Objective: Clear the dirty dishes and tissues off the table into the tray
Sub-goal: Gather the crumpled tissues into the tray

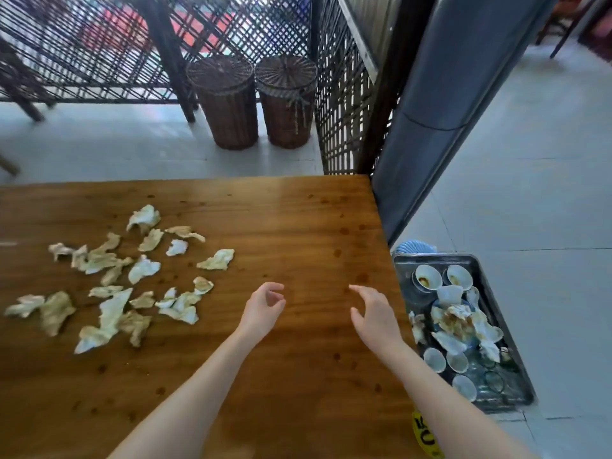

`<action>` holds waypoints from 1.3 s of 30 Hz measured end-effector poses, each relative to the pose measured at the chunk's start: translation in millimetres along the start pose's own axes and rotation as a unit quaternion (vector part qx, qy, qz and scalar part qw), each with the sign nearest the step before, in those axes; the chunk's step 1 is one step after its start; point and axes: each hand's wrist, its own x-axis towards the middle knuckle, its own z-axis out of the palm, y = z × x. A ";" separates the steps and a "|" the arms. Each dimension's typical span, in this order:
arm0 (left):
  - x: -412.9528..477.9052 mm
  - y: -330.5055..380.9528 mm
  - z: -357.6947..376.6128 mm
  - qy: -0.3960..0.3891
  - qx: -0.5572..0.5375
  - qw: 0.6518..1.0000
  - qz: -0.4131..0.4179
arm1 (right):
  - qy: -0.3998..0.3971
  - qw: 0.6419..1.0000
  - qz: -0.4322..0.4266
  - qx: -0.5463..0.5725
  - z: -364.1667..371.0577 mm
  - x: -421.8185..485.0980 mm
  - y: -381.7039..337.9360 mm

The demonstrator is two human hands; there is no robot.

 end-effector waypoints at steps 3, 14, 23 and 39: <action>-11.9 -17.7 -19.3 0.035 -0.007 0.999 -0.023 | -0.024 0.999 -0.029 0.001 16.0 2.7 -17.6; -45.2 -79.6 -86.1 0.124 -0.022 0.989 -0.076 | -0.112 0.986 -0.114 -0.048 84.1 14.2 -76.1; -23.7 -144.9 -161.6 0.094 0.108 0.989 -0.043 | -0.116 0.986 -0.095 -0.068 149.7 13.3 -146.1; 10.6 -217.0 -257.9 0.019 0.215 0.975 0.048 | -0.148 0.976 -0.075 -0.138 244.3 29.3 -258.7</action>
